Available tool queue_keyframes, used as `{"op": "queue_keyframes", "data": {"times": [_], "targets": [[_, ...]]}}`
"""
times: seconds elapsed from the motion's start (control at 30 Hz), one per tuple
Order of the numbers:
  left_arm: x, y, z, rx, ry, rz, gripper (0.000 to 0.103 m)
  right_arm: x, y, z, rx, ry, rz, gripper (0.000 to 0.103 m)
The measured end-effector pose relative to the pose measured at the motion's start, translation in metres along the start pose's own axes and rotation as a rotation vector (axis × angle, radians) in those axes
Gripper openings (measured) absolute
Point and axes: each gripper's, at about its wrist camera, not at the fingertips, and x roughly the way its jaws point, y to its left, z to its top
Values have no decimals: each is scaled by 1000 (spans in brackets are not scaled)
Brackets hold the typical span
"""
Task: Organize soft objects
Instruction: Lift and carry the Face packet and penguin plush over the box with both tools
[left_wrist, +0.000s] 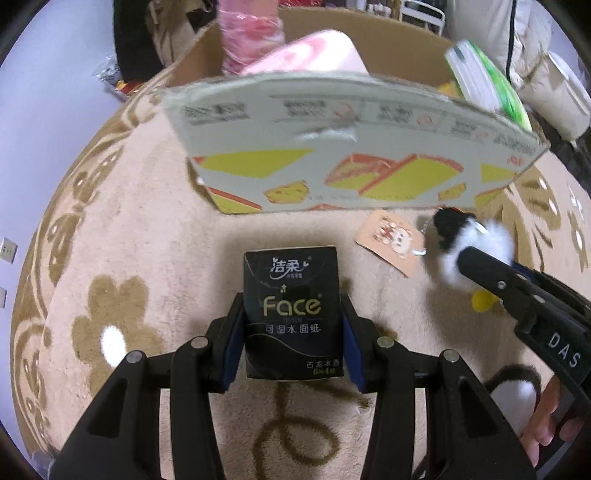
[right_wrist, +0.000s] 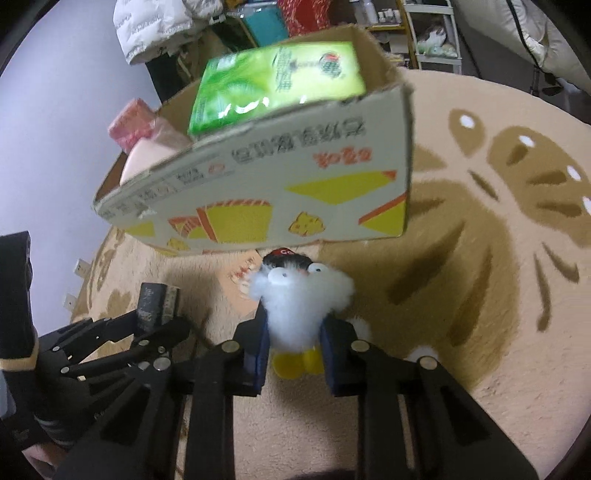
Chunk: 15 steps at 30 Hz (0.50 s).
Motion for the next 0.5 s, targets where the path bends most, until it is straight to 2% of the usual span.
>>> {"op": "queue_keyframes", "data": {"times": [0.23, 0.4, 0.5], "targets": [[-24, 5, -5, -48, -64, -17, 44, -15, -8, 2, 27, -45, 40, 25], [-51, 7, -6, -31, -124, 23, 44, -26, -2, 0, -2, -76, 47, 25], [-65, 14, -8, -65, -162, 15, 44, -30, 3, -3, -22, -87, 42, 25]]}}
